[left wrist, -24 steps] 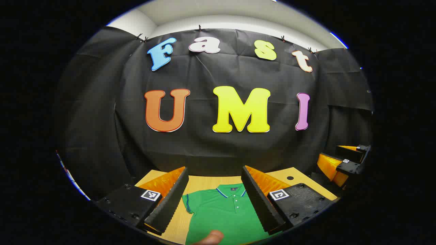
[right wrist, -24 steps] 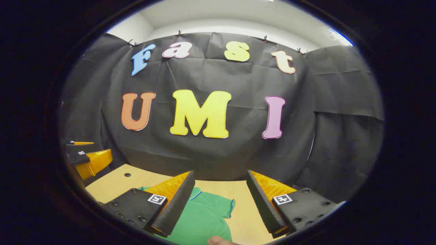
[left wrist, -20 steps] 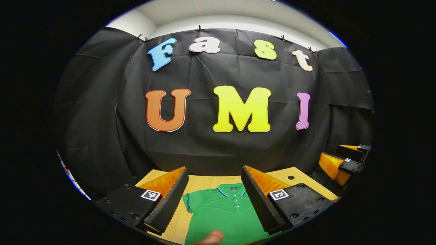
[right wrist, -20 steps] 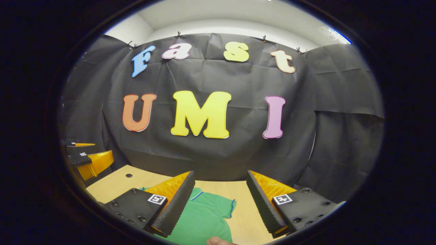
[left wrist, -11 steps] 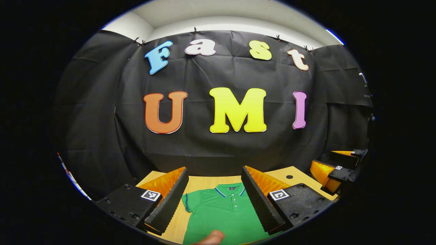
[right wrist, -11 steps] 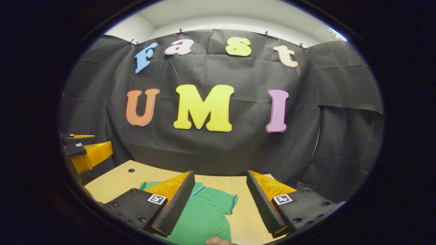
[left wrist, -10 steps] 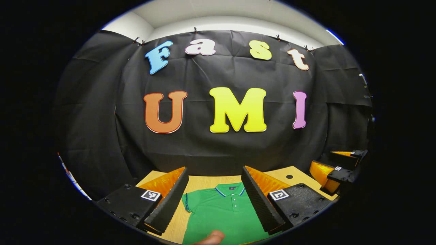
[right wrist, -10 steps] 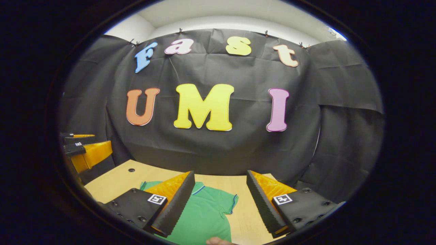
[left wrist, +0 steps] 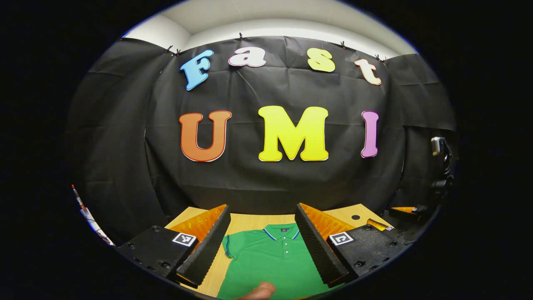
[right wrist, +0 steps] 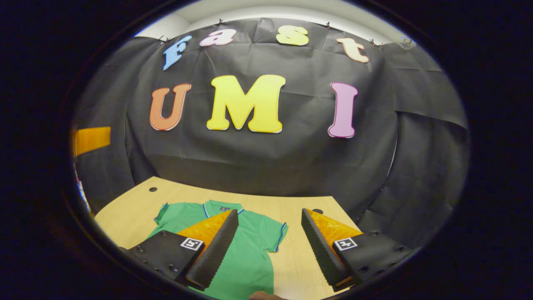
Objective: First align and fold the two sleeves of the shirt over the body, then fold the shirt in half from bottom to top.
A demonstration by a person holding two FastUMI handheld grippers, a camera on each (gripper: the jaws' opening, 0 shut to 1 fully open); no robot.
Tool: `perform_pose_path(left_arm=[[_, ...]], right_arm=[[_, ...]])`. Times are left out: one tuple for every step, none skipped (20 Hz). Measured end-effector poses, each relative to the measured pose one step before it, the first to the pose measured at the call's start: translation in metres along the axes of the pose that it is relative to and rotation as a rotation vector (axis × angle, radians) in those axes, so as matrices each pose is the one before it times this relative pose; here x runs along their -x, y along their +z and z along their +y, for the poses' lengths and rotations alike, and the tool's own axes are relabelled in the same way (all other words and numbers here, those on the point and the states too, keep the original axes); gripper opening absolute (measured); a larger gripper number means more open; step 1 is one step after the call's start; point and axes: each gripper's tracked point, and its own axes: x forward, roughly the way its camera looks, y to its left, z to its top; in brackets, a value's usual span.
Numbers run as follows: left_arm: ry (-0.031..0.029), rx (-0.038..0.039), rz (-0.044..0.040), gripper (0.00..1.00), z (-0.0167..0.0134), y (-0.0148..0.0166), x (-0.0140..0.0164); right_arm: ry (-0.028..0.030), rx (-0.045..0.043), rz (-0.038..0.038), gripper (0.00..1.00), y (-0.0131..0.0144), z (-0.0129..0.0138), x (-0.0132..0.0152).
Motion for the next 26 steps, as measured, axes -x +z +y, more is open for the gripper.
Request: perform_pose_path(left_arm=[[0.00324,-0.0003,0.00327,1.0,-0.00097,-0.00031,-0.00059],[0.00269,-0.00144,0.00091,1.0,-0.00335,0.00051,0.0005],[0.00337,-0.00457,-0.00194,1.0,-0.00215,0.00176,-0.00001],[0.00457,-0.00602,-0.00021,1.0,-0.002,0.00119,-0.00147],[0.00481,-0.00559,0.00039,1.0,-0.00106,0.00099,-0.00124],[0.00706,-0.00352,0.00294,0.99,-0.00061,-0.00016,0.00003],[0.00145,-0.00102,0.00347,0.99,-0.00169,-0.00088,-0.00086],[0.00811,-0.00642,0.00162,1.0,-0.00077,-0.00096,-0.00046],[0.01383,-0.01902,0.00223,1.0,0.00089,-0.00188,-0.0017],[0.0042,-0.01667,0.00876,1.0,-0.00111,-0.00402,-0.00096],[0.00566,-0.00939,0.01035,1.0,-0.00153,-0.00422,-0.0004],[0.0029,-0.00443,0.0116,1.0,0.00047,-0.00461,0.00055],[0.00376,-0.00452,0.01293,1.0,-0.00131,-0.00428,0.00056],[0.00606,-0.00608,0.01425,1.0,0.00093,-0.00507,0.00012],[0.0093,-0.00364,0.01441,1.0,0.00237,-0.00379,0.00099],[0.00936,0.00087,0.01343,1.0,0.00261,-0.00539,0.00113],[0.00837,0.00476,0.01323,1.0,0.00149,-0.00318,0.00029],[0.00776,0.00511,0.01056,1.0,0.00141,-0.00334,-0.00002],[0.00858,0.00442,0.01021,1.0,0.00149,-0.00272,0.00057],[0.00734,0.00298,0.0113,1.0,0.00152,-0.00295,0.00053],[0.00833,0.0009,0.00755,1.0,0.00123,-0.00267,0.00055],[0.00492,-0.00024,0.00801,1.0,0.00092,-0.00214,0.00011],[0.004,-0.00202,0.00729,1.0,0.00048,-0.00224,0.0007],[0.00518,-0.00311,0.00348,1.0,0.00064,-0.00085,0.0009],[0.0045,-0.00315,0.00035,1.0,0.00068,-0.00045,0.00038],[0.00226,-0.0043,0.00098,1.0,0.00035,-0.00105,-0.00044]], right_arm=[[0.00266,0.007,0.01774,0.98,-0.0086,-0.00082,-0.0095],[0.00361,0.00142,0.02216,0.98,-0.00997,-0.00114,-0.0115],[0.00362,-0.00515,0.02561,0.98,-0.01002,-0.00118,-0.01141],[-0.00184,-0.0046,0.02982,0.94,-0.01116,-0.00278,-0.01385],[-0.00157,-0.00808,0.02846,0.98,-0.00988,-0.00332,-0.01424],[0.00234,-0.01528,0.03662,0.98,-0.01116,-0.00243,-0.01551],[-0.00525,-0.01693,0.04097,0.98,-0.01071,-0.00425,-0.0174],[-0.01089,-0.01864,0.03704,0.98,-0.01135,-0.0053,-0.01802],[-0.00914,-0.01931,0.03447,0.98,-0.00873,-0.00531,-0.01716],[-0.01587,-0.01938,0.02813,0.98,-0.00862,-0.00759,-0.0161],[-0.01002,-0.01753,0.0252,0.98,-0.00608,-0.00431,-0.01778],[-0.01512,-0.01143,0.02179,0.94,-0.0064,-0.00443,-0.01747],[-0.0128,-0.00196,0.02165,0.94,-0.00495,-0.00281,-0.01501],[-0.00604,0.0016,0.02284,0.94,-0.00775,-0.00071,-0.01325],[-0.0089,0.00435,0.02309,0.94,-0.00674,0.00011,-0.01173],[-0.00776,0.00135,0.0232,0.98,-0.00698,-0.00181,-0.0092],[-0.00709,0.00085,0.02381,0.98,-0.00587,-0.00074,-0.00775],[-0.00667,0.00399,0.02037,0.98,-0.00557,-0.00028,-0.00467],[-0.01334,0.00488,0.01178,0.98,-0.00219,-0.00115,-0.0057],[-0.00115,0.00127,0.00838,0.97,-0.00278,-0.00006,-0.00294],[0.00718,0.00344,0.0043,0.95,-0.00037,0.00192,-0.00174],[-0.0174,0.00665,0.00118,0.88,-0.00118,-0.00431,-0.00263],[0.00203,-0.00627,0.00457,0.82,0.00038,0.0,-0.00135],[0.01721,-0.01581,0.00974,0.81,-0.00133,0.00424,0.00099],[-0.00356,-0.00747,0.00579,0.7,0.00017,-0.00027,-0.00087],[0.01855,-0.00599,0.00352,0.58,0.00045,0.0029,-0.00237]])
